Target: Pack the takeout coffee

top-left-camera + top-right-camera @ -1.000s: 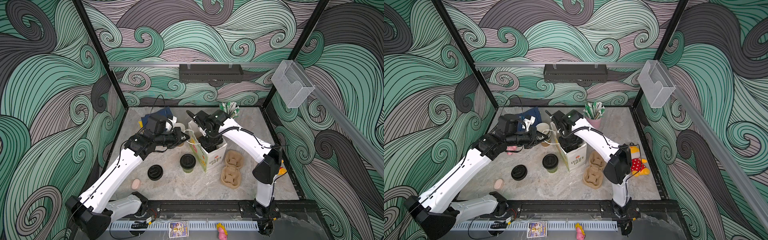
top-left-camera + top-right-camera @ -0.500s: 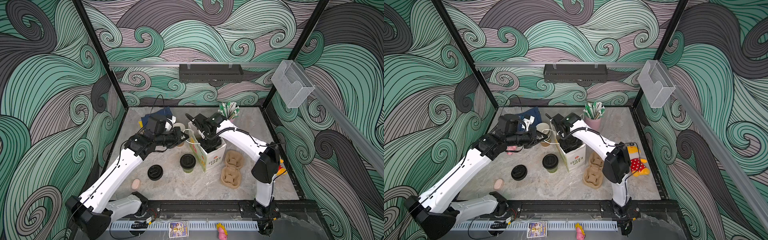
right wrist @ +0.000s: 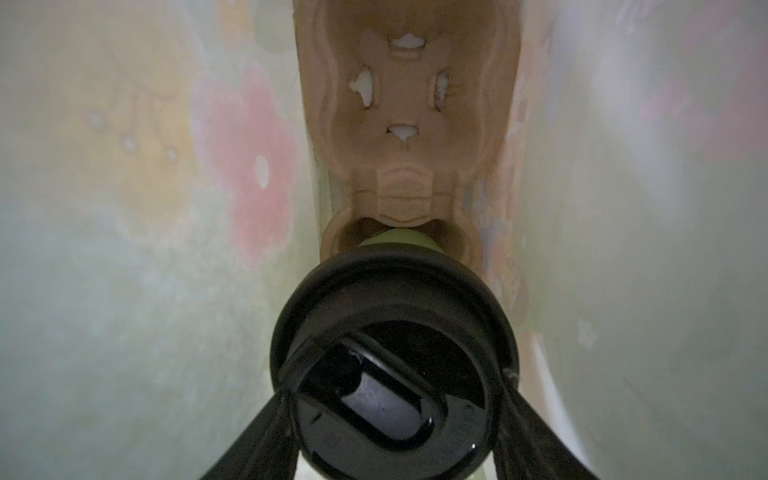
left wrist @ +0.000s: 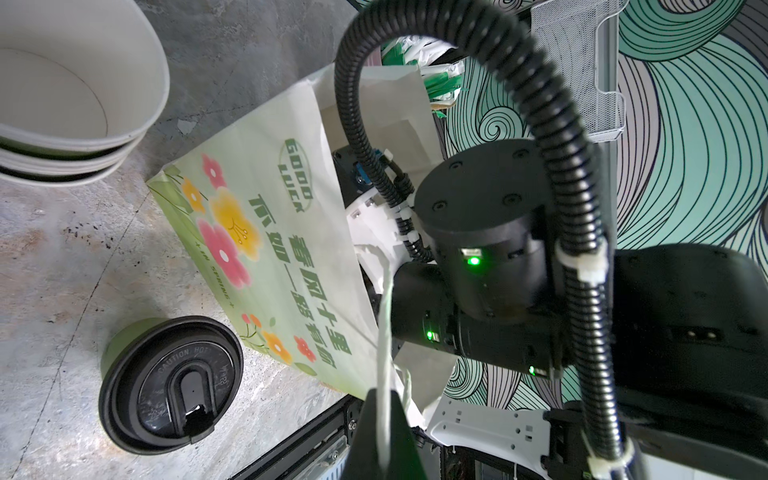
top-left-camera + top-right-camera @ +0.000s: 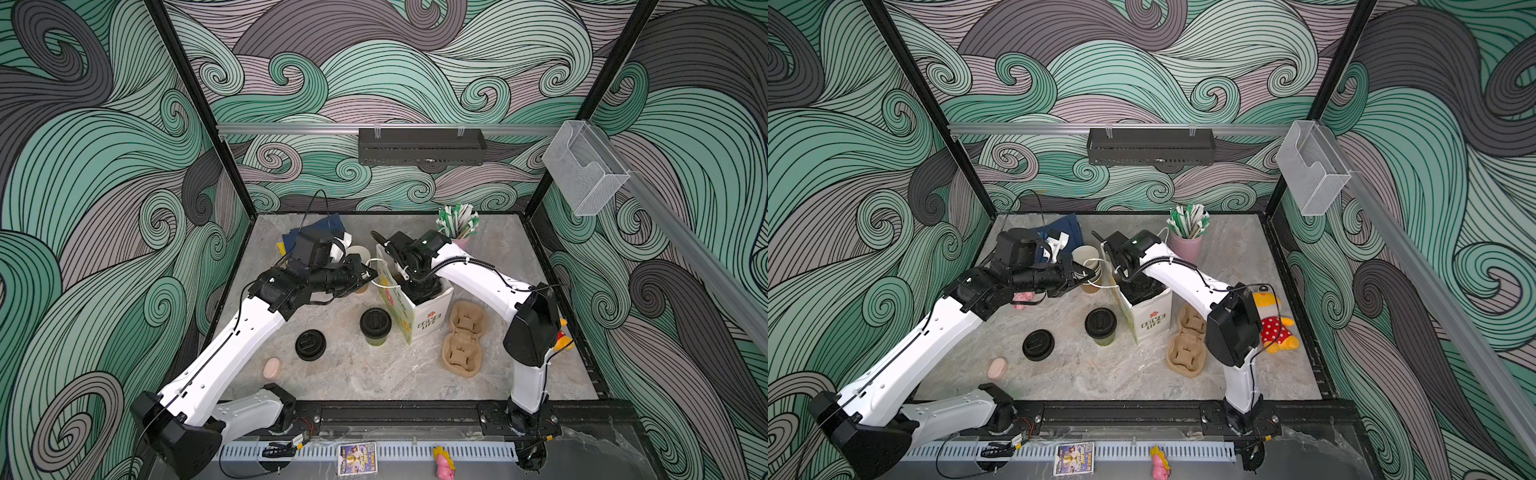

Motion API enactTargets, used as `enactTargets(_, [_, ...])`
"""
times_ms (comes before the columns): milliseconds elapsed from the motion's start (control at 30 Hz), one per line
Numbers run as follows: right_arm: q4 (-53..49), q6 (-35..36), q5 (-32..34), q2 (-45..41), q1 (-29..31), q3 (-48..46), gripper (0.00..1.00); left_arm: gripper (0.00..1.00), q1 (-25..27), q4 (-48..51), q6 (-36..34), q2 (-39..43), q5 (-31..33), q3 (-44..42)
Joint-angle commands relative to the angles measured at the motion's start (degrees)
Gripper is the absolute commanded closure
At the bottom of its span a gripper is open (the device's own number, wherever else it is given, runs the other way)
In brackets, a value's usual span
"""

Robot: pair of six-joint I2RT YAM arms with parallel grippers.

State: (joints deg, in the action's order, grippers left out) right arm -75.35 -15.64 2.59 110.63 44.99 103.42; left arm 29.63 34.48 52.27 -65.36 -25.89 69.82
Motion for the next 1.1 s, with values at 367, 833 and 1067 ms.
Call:
enactTargets(367, [1.95,-0.18,1.37,1.0,-0.43,-5.6,0.38,1.0,-0.5,0.98,-0.5,1.07,1.02,0.67])
enactTargets(833, [-3.13,-1.59,1.07,-4.21,-0.52,-0.1,0.38,1.0,-0.53,1.39,-1.14,0.19,1.19,1.73])
enactTargets(1067, [-4.57,-2.11,1.38,-5.91,-0.52,0.4,0.38,1.0,-0.47,1.08,-0.86,0.23,1.54,1.6])
